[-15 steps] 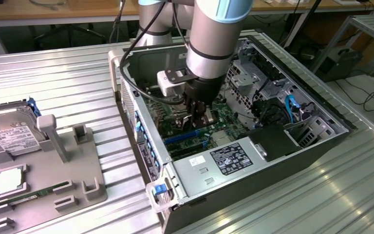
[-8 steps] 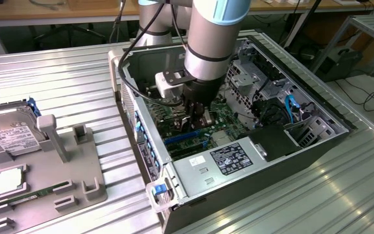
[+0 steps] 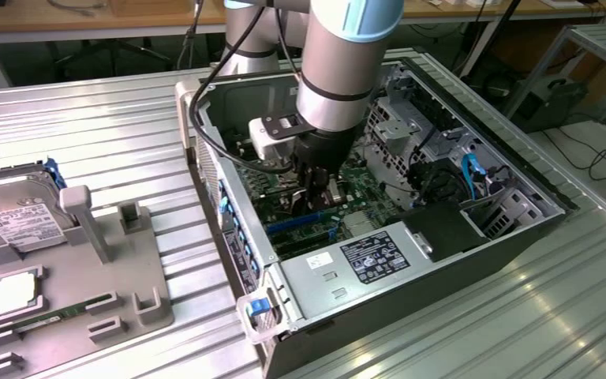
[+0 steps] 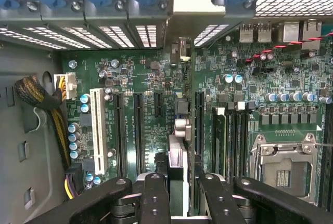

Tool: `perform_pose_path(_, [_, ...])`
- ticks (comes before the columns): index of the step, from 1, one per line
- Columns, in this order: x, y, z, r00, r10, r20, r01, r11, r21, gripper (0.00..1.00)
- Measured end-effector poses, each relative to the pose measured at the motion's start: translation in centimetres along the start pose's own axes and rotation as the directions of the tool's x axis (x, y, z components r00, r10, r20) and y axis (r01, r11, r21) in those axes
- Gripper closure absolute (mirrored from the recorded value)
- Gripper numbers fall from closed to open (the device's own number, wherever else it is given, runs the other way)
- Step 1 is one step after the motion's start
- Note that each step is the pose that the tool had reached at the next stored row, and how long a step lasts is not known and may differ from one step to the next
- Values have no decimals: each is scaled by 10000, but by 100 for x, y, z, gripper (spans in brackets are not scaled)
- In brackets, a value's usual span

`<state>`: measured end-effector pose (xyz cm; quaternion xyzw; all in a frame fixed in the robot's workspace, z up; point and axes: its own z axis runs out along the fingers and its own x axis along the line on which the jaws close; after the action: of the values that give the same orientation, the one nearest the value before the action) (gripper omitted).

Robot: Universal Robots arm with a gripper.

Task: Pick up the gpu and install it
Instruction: 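Insert the gpu into the slot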

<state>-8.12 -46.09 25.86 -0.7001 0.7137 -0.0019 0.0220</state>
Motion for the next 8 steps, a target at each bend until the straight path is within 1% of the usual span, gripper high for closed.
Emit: perform_pose_path(8, [3, 53, 56, 10000, 1, 0, -1, 10000, -6, 72])
